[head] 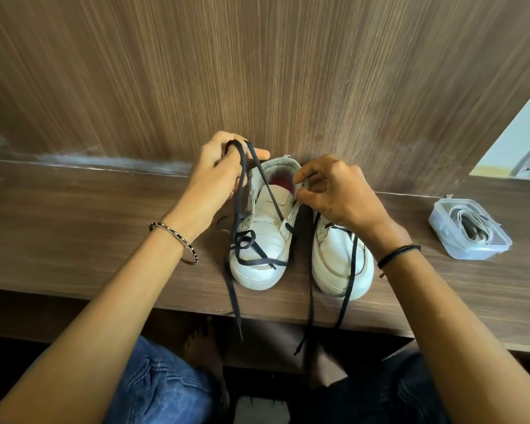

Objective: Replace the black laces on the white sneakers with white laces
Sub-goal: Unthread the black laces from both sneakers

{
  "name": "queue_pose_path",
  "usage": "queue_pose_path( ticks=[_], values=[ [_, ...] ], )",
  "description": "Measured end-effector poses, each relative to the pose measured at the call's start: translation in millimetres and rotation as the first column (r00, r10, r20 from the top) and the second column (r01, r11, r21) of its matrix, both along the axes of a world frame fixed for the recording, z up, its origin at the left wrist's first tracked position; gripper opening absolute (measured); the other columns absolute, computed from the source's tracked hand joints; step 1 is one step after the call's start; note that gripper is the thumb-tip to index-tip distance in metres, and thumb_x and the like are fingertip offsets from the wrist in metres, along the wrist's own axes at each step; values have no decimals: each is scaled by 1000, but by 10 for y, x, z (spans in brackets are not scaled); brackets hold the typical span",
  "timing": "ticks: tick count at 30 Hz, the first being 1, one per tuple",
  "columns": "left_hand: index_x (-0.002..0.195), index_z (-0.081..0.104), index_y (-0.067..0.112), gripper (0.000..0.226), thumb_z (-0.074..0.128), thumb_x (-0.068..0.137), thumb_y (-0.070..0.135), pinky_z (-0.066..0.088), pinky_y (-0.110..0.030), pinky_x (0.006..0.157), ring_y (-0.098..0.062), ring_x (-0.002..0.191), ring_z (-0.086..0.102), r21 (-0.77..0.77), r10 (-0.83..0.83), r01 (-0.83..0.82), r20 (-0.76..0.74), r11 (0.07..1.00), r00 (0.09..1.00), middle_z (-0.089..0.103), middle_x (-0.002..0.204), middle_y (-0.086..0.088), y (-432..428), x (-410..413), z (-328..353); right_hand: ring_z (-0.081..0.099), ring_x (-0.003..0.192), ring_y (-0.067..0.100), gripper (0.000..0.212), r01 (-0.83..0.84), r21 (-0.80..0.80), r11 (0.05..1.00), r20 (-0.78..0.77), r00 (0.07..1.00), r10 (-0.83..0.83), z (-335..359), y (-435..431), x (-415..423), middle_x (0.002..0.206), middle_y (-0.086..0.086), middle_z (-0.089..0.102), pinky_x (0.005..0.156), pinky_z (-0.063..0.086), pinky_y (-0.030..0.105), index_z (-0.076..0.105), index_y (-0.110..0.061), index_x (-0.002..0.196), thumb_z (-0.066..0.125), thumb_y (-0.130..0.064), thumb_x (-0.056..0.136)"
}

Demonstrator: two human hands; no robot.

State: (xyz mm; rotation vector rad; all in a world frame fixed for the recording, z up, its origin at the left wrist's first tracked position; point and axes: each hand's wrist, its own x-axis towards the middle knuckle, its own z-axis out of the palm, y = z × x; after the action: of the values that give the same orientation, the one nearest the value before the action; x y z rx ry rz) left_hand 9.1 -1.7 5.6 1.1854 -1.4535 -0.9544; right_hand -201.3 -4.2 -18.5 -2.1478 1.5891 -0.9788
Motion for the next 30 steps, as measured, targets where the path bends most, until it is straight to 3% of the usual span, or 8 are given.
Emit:
queue_pose_path(
  ticks=[2, 5, 9, 12, 22, 26, 28, 30],
  values=[
    [96, 54, 18, 17, 43, 108, 15, 31, -15, 40, -9, 48, 42, 116, -63, 80, -146, 990, 987, 69, 72, 3, 21, -83, 25, 68, 90, 12, 20, -3, -4, 1000, -10, 1000, 3, -5, 2, -2, 107, 3, 68, 84, 55, 20, 75, -13, 105, 79, -15, 85],
    [93, 65, 21, 17, 50, 103, 20, 35, -18, 51, -7, 55, 43, 124, -254, 231, 231, 965, 939, 54, 65, 8, 58, -86, -42, 68, 89, 14, 19, -2, -14, 1000, -14, 1000, 2, -11, 3, 1, 107, 3, 66, 83, 55, 22, 75, -13, 104, 79, -14, 85],
    [91, 69, 28, 10, 60, 95, 30, 38, -20, 56, -1, 55, 49, 89, -304, 352, 721, 932, 623, 53, 57, 12, 113, -79, -163, 67, 89, 14, 16, -1, -8, 1000, -19, 1000, 1, -15, -1, 5, 110, 5, 63, 83, 55, 20, 75, -13, 102, 77, -13, 86],
    [93, 70, 23, 14, 62, 96, 33, 48, -38, 65, -7, 68, 56, 109, -311, 408, 826, 906, 470, 64, 73, 1, 57, -14, -191, 68, 90, 14, 15, -3, -1, 1000, -10, 1000, 3, -16, -4, 1, 112, 5, 63, 84, 55, 20, 75, -13, 102, 78, -13, 86],
    [95, 52, 14, 10, 54, 103, 21, 48, -42, 70, -21, 77, 52, -247, -19, 389, 824, 887, 567, 45, 93, 5, -44, 18, -304, 67, 91, 15, 17, -13, -12, 1000, -44, 999, 12, -16, -15, -2, 112, 3, 64, 84, 58, 30, 75, -13, 103, 78, -14, 86],
    [100, 48, 7, 5, 48, 105, 10, 49, -37, 73, -23, 81, 60, -433, 178, 123, 591, 893, 787, 58, 98, -4, -46, -64, -279, 67, 90, 15, 18, -17, -20, 1000, -53, 998, 16, -24, -24, -11, 111, 4, 63, 83, 59, 32, 75, -12, 103, 78, -14, 85],
    [104, 48, 7, 9, 44, 108, 15, 57, -34, 80, -21, 88, 73, -246, 105, -64, 156, 967, 982, 70, 100, -9, -50, -145, -229, 67, 90, 15, 18, -16, -22, 1000, -54, 998, 15, -28, -29, -13, 110, 4, 63, 82, 58, 28, 75, -13, 102, 79, -14, 85],
    [103, 48, 5, 11, 42, 110, 12, 63, -39, 81, -24, 83, 77, 73, 67, -37, -475, 997, 877, 71, 96, -12, -28, -230, -105, 67, 90, 15, 18, -23, -25, 999, -57, 998, 21, -29, -28, -11, 111, 3, 63, 80, 55, 21, 75, -13, 103, 79, -14, 85]
  ],
)
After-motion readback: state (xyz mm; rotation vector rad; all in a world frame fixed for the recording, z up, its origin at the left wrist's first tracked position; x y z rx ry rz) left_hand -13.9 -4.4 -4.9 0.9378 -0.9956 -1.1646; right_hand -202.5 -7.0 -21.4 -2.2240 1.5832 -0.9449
